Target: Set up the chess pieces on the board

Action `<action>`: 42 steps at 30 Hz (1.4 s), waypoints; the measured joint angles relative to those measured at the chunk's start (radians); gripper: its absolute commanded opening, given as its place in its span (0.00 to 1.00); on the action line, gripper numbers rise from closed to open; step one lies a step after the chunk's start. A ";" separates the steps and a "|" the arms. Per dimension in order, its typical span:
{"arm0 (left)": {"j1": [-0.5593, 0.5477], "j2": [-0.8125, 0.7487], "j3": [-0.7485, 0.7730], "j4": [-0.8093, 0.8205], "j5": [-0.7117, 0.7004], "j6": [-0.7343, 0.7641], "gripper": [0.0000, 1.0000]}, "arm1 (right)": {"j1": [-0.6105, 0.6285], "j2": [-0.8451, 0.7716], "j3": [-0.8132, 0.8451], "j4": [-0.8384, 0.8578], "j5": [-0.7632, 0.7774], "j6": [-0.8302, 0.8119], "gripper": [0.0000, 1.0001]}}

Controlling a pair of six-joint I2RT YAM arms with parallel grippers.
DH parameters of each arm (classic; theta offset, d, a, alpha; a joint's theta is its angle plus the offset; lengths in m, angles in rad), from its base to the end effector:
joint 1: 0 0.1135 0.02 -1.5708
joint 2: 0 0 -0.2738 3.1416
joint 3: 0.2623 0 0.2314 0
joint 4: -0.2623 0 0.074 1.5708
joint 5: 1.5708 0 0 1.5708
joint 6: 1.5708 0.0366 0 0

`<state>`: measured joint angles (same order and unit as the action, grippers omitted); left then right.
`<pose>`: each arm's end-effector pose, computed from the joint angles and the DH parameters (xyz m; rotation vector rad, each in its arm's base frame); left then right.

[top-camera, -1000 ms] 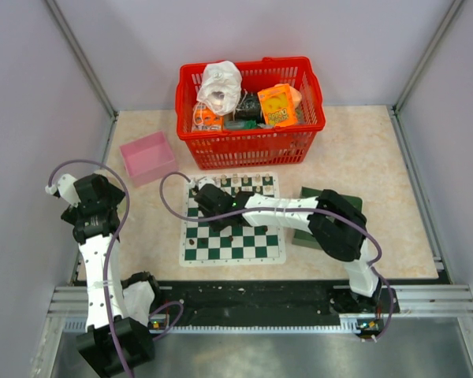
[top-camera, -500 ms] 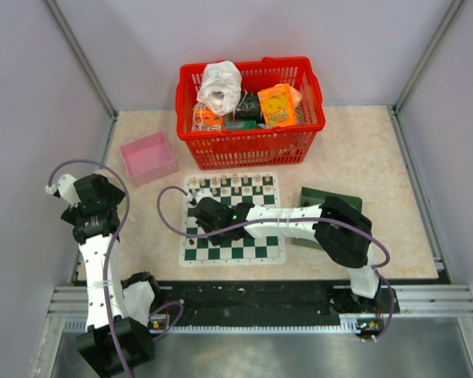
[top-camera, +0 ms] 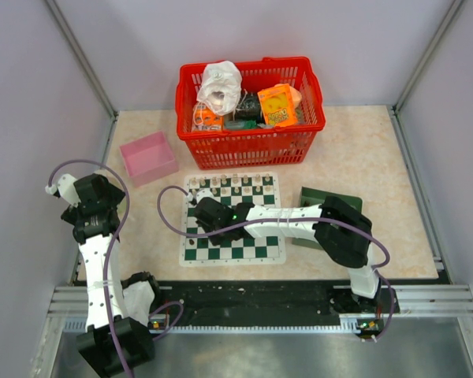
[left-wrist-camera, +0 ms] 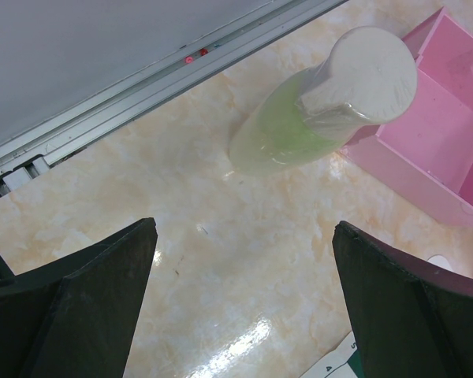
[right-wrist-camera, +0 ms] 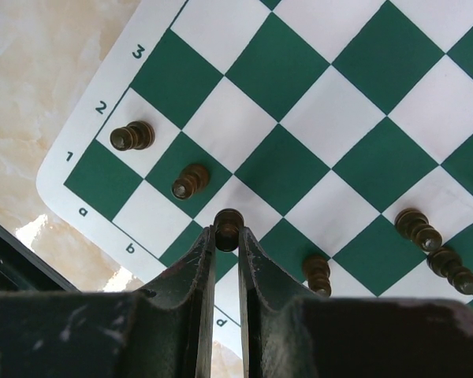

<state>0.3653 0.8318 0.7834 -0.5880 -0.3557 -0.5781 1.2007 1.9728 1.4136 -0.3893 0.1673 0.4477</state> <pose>0.1344 0.0651 0.3006 -1.1589 1.8397 0.2710 0.1549 0.3824 0.2083 -0.8778 2.4082 0.4589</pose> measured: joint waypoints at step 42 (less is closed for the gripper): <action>0.000 0.000 0.000 0.000 0.004 0.000 0.99 | 0.000 -0.080 -0.063 0.020 0.039 -0.002 0.40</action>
<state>0.3653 0.8318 0.7830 -0.5877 -0.3515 -0.5785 1.2007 1.8931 1.3502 -0.3691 0.2058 0.4454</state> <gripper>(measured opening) 0.987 0.393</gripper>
